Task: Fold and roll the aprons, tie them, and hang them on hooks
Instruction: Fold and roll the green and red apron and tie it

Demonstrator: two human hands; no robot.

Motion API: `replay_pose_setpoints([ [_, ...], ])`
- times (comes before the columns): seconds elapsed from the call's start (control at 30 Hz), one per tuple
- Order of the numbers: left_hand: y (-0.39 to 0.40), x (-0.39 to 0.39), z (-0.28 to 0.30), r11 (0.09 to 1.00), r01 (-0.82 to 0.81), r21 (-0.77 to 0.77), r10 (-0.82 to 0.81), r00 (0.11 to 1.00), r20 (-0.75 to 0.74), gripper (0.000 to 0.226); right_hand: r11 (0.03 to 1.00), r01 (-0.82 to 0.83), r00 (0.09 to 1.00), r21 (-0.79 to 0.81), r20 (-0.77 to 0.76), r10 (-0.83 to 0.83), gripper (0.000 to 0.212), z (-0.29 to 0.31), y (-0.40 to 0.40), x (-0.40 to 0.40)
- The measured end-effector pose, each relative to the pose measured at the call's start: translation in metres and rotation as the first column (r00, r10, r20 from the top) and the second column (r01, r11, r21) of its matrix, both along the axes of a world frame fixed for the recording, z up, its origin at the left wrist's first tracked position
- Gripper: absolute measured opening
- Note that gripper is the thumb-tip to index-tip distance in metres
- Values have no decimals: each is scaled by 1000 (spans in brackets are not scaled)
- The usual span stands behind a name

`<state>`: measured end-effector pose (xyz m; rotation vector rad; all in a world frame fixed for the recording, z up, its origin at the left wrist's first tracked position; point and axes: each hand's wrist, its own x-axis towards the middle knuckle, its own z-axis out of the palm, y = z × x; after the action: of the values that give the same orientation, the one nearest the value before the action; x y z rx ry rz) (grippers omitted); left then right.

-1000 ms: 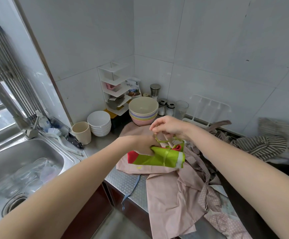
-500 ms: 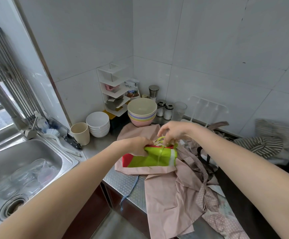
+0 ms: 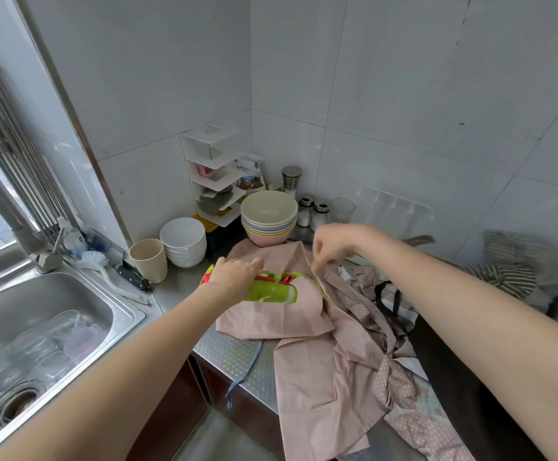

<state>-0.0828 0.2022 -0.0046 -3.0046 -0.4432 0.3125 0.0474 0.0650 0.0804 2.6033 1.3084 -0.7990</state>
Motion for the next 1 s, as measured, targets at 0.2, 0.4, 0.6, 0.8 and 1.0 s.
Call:
replay_pose_setpoints([
  [0.2, 1, 1, -2, 901, 17, -434, -48, 997, -61, 40, 872, -84, 996, 483, 13, 89, 12, -3, 20, -10],
  [0.4, 7, -11, 9, 241, -66, -968, 155, 988, -29, 39, 578, 384, 923, 720, -323, -212, 11, -9, 10, 14],
  [0.6, 8, -3, 29, -243, 171, -955, 500, 865, 28, 44, 689, 675, 664, 263, -623, -413, 18, -69, -6, -1],
  [0.8, 29, 9, -1, 20, 26, -999, 867, 497, 30, 42, 618, 713, 616, 330, -716, -329, 24, -95, -6, -19],
  [1.0, 30, -9, -16, 561, -395, -727, 758, 598, 261, 31, 654, 533, 783, 537, -605, -142, 22, -74, 3, -27],
])
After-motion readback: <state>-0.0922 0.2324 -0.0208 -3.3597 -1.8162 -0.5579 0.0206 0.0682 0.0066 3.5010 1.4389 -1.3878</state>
